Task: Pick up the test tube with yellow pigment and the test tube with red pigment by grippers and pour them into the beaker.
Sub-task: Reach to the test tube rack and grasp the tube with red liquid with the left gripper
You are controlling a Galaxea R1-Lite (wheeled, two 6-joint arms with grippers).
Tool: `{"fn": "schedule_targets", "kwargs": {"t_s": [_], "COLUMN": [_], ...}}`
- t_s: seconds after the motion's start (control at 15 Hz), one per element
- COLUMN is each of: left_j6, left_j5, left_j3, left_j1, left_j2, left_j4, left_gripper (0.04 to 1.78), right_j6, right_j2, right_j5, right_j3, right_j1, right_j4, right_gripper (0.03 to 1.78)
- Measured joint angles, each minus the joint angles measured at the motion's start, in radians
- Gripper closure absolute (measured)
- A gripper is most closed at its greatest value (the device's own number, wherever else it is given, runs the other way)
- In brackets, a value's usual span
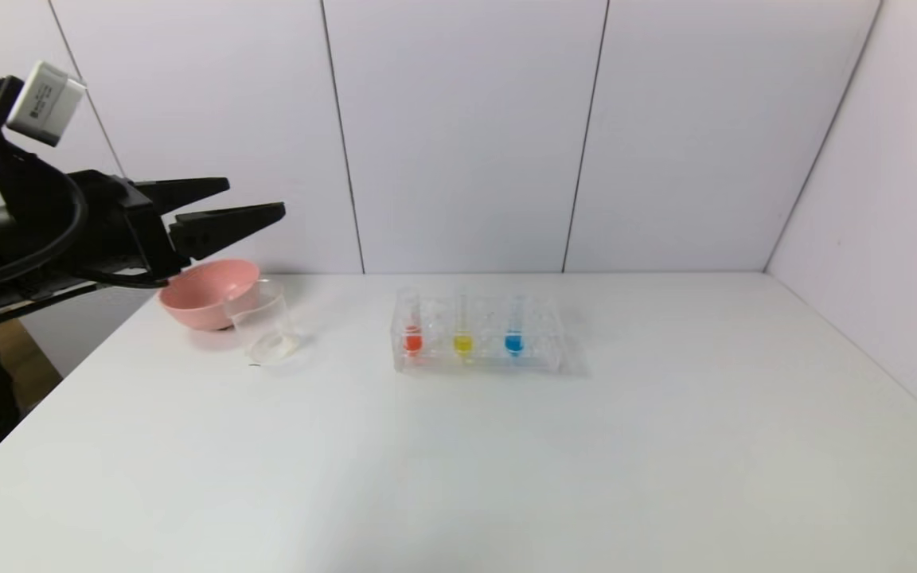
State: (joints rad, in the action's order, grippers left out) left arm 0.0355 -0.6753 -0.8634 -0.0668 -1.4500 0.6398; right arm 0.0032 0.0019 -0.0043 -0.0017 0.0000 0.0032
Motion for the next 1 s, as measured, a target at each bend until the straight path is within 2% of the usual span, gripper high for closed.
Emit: {"fn": "schedule_targets", "kwargs": {"t_s": [0.6, 0.87, 1.0], "left_j6": [-0.008, -0.010, -0.011], "left_j5": [-0.025, -0.026, -0.046], "left_j3": [-0.116, -0.153, -0.160], "left_j1": [-0.066, -0.094, -0.104], "left_j2": [-0.359, -0.471, -0.512], "left_j4": [0.214, 0.258, 0.322], "left_gripper": [0.05, 0.05, 0.05], "right_j6": [0.000, 0.000, 0.000], "right_j2": [0.000, 0.000, 0.000], "right_j5": [0.000, 0.000, 0.000], "right_j3": [0.000, 0.000, 0.000], "right_j1": [0.000, 0.000, 0.000], "right_j4": [0.000, 0.000, 0.000], "right_gripper": [1.70, 1.70, 1.70]}}
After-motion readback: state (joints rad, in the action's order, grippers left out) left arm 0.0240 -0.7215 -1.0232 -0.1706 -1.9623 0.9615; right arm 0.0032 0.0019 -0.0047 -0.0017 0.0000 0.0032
